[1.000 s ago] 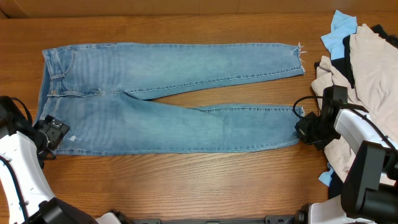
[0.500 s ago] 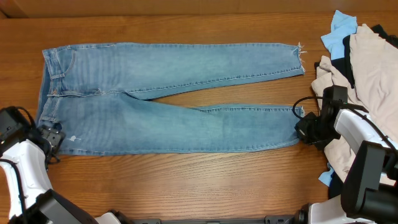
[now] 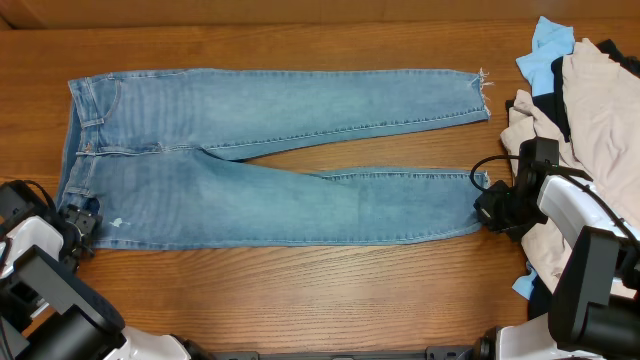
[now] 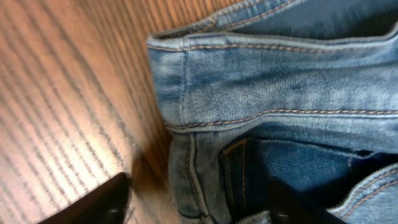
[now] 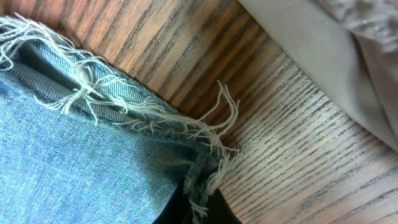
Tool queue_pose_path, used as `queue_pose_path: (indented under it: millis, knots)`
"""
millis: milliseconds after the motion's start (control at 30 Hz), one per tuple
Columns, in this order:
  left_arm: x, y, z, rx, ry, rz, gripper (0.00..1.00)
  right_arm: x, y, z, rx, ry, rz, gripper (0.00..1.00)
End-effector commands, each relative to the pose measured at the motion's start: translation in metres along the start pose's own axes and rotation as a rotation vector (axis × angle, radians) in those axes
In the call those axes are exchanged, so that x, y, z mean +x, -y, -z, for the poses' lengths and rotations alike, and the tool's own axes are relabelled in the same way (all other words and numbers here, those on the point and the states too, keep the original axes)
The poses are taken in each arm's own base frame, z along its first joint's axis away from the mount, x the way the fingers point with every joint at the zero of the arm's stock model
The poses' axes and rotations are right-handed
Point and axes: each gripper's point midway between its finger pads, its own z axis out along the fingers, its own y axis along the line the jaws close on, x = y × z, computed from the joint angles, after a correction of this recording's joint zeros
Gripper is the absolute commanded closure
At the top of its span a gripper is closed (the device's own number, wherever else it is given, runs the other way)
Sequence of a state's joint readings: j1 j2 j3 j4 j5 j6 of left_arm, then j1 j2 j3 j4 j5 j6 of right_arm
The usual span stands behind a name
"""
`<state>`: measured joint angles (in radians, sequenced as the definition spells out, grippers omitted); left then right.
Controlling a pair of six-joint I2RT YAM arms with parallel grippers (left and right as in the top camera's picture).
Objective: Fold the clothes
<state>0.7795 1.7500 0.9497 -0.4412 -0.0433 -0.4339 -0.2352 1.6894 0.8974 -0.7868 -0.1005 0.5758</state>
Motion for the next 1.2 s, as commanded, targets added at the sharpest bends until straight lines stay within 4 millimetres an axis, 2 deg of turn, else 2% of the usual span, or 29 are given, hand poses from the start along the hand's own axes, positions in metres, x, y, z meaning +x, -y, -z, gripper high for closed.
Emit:
queue_pose_path:
  millis: [0,67,133,200,333,367,500,533,700,800,933,1033,1167]
  knots:
    - [0.009,-0.002,-0.012,0.0,-0.044,-0.017,0.47,0.0,0.002,0.002,0.004,0.01,0.003,0.96]
    - [0.013,-0.003,-0.014,-0.006,-0.058,-0.017,0.69,0.0,0.002,0.002,0.004,0.01,0.004,0.96]
    - [0.018,0.0,-0.012,0.015,-0.084,-0.016,0.96,0.0,0.002,0.002,0.006,0.008,0.004,0.96]
    - [0.022,0.0,-0.003,0.019,-0.108,-0.016,0.96,-0.001,0.001,0.005,0.005,0.008,0.01,0.96]
    - [0.017,-0.005,0.044,0.007,-0.1,0.014,0.96,-0.013,-0.01,0.03,-0.019,0.046,0.032,0.96]
    - [0.011,-0.005,0.065,0.019,-0.068,0.019,0.96,-0.015,-0.013,0.039,-0.028,0.059,0.033,0.96]
    - [-0.004,-0.008,0.125,0.05,0.085,0.027,0.96,-0.027,-0.021,0.085,-0.079,0.136,0.028,0.96]
    - [-0.006,-0.011,0.14,0.053,0.13,0.029,0.96,-0.031,-0.02,0.105,-0.101,0.171,0.014,0.96]
    - [-0.004,-0.018,0.19,0.086,0.252,0.037,0.96,-0.036,0.001,0.153,-0.137,0.258,-0.034,0.96]
    - [0.008,-0.027,0.205,0.08,0.254,0.049,0.96,-0.035,0.018,0.176,-0.152,0.314,-0.053,0.96]
    - [0.027,-0.039,0.209,0.046,0.202,0.065,0.96,-0.028,0.034,0.197,-0.159,0.37,-0.05,0.96]
    - [0.034,-0.05,0.21,-0.006,0.19,0.08,0.96,-0.024,0.035,0.206,-0.169,0.397,-0.006,0.96]
    - [0.029,-0.041,0.208,0.034,0.194,0.089,0.96,-0.026,0.022,0.215,-0.184,0.399,0.069,0.96]
